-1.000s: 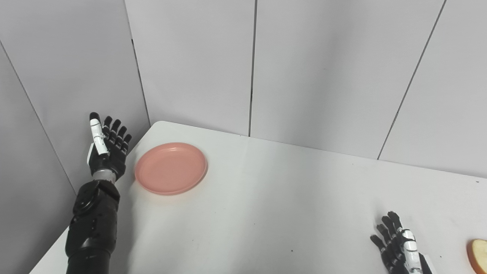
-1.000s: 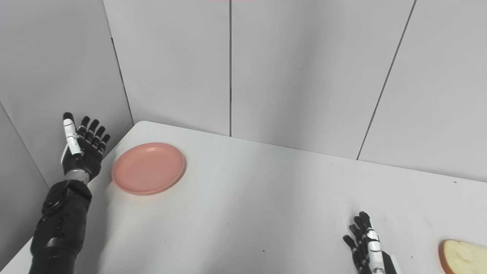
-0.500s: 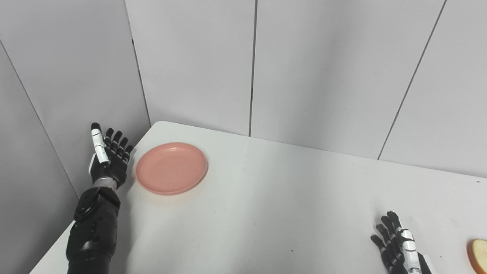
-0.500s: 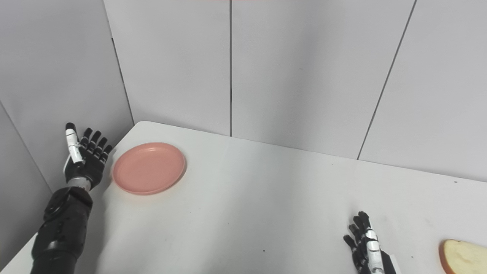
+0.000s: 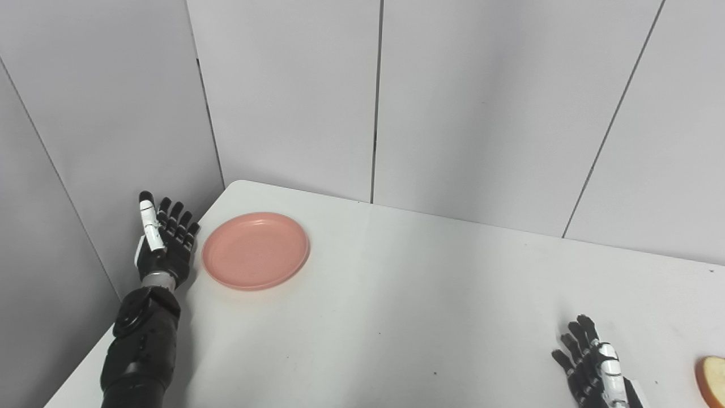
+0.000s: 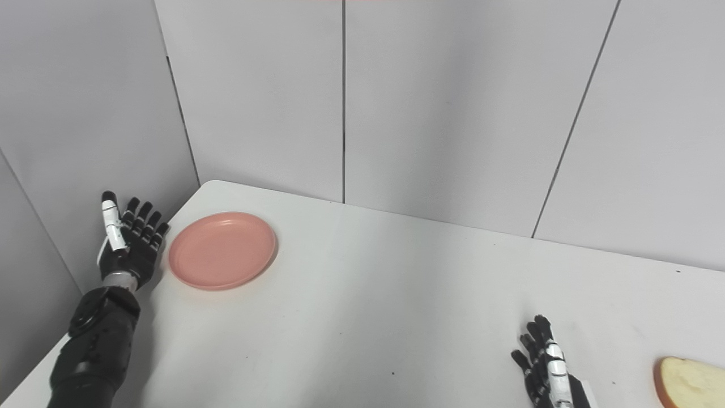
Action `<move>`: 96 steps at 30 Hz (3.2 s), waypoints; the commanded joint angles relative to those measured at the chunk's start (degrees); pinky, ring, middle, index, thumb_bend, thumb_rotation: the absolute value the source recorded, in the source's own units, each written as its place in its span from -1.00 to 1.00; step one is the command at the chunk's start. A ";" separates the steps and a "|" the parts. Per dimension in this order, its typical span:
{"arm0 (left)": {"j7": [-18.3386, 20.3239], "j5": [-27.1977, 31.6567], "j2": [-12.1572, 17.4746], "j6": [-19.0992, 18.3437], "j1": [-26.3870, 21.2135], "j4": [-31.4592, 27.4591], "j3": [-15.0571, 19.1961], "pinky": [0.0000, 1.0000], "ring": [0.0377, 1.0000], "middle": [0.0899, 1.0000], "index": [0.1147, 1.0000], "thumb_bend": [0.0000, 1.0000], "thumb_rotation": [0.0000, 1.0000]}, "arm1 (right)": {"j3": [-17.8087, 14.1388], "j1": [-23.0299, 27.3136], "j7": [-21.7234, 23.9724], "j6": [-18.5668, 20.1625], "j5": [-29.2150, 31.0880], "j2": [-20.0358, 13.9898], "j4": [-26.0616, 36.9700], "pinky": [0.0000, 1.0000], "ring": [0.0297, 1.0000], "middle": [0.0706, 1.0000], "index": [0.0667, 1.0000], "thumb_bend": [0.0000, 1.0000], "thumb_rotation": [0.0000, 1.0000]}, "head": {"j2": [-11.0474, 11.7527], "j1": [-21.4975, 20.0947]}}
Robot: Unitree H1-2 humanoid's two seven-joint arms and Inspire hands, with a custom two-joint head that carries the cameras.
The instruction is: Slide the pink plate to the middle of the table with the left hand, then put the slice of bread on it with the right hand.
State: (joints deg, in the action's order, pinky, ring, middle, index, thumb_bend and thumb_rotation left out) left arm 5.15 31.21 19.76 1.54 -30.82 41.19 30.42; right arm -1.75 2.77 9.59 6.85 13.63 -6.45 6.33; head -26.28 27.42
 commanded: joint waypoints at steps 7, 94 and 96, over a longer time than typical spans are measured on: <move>-1.10 -1.74 0.62 1.03 -1.35 -1.94 -1.45 1.00 0.99 1.00 0.99 0.49 0.88 | 0.13 0.59 0.50 -0.30 -0.63 -0.74 0.32 1.00 1.00 1.00 1.00 -0.42 1.00 | -0.06 -0.10; 11.78 -10.33 -21.44 -8.20 2.37 -7.77 -28.76 1.00 1.00 1.00 1.00 0.32 0.99 | 5.11 1.02 -6.11 -6.07 -12.16 6.21 -5.95 1.00 1.00 1.00 1.00 -0.53 1.00 | -0.40 -27.24; 12.13 -10.66 -21.29 -7.42 2.52 -7.16 -29.16 1.00 1.00 1.00 1.00 0.33 1.00 | 5.19 1.11 -6.04 -6.33 -12.34 6.05 -6.17 1.00 1.00 1.00 1.00 -0.54 1.00 | -0.44 -27.38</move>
State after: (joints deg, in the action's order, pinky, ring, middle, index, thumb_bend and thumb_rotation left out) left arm 17.03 22.21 -1.20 -3.15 -30.02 32.00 1.99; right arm 2.71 4.39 3.25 1.45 1.24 -1.33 1.92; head -26.63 0.00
